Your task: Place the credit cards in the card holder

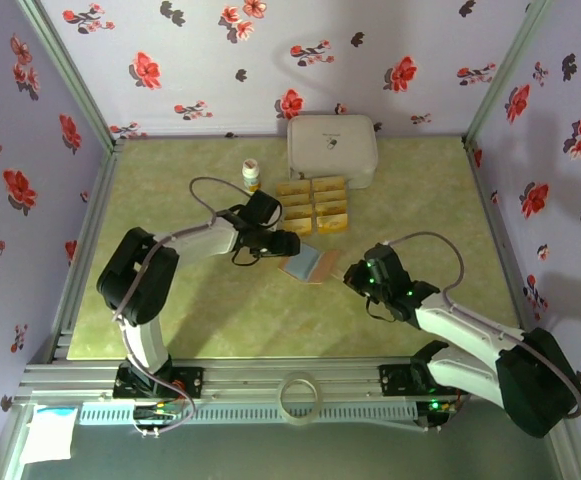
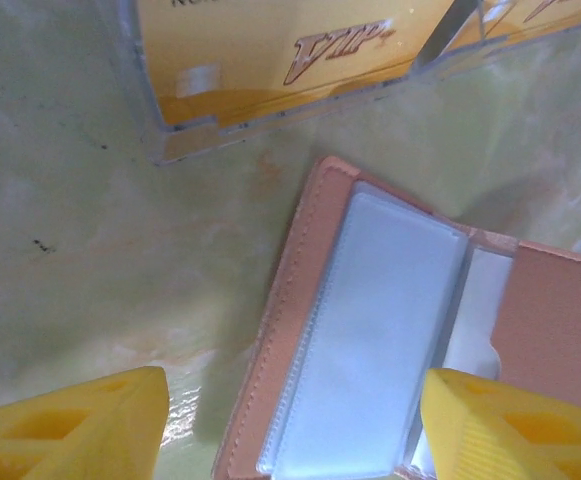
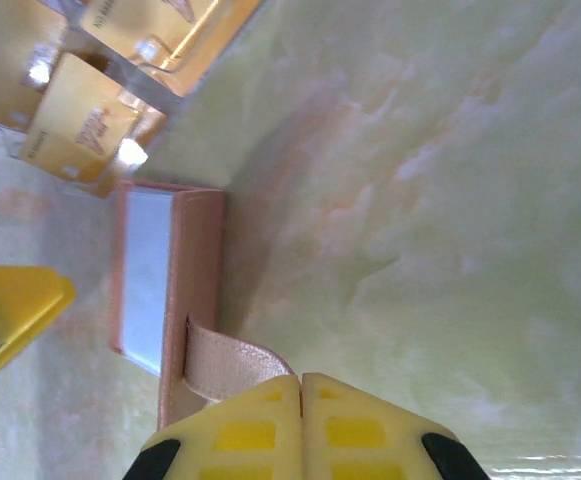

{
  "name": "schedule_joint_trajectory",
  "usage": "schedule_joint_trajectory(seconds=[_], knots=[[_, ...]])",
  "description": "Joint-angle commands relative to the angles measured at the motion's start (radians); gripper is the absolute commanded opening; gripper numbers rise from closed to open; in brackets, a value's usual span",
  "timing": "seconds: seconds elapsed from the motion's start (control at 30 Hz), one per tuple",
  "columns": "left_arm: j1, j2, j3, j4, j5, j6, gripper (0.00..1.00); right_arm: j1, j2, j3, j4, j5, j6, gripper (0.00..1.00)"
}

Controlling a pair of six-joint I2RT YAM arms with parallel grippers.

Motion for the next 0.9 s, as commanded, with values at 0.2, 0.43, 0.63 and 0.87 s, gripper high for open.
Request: schedule_joint_trajectory(seconds=[0.2,0.43,0.63,0.87], knots=[[-0.024,0.061,0.049,-0.079,-0.056,0.077,0.70,-0.033,-0.007,-0.031,-0.045,-0.017,-0.101,0.00],[-0.024,0.071,0.036,-0.005,0.018,0.067,0.71,-0.034,0.025,-0.019,-0.050,-0.023,-0.127,0.00],[-0.024,0.077,0.005,0.103,0.113,0.026,0.68,-0.037,0.097,0.006,-0.047,-0.032,-0.164,0.00],[-0.020,0.075,-0.026,0.169,0.149,-0.004,0.47,-0.042,0.165,0.059,-0.041,-0.045,-0.202,0.00]])
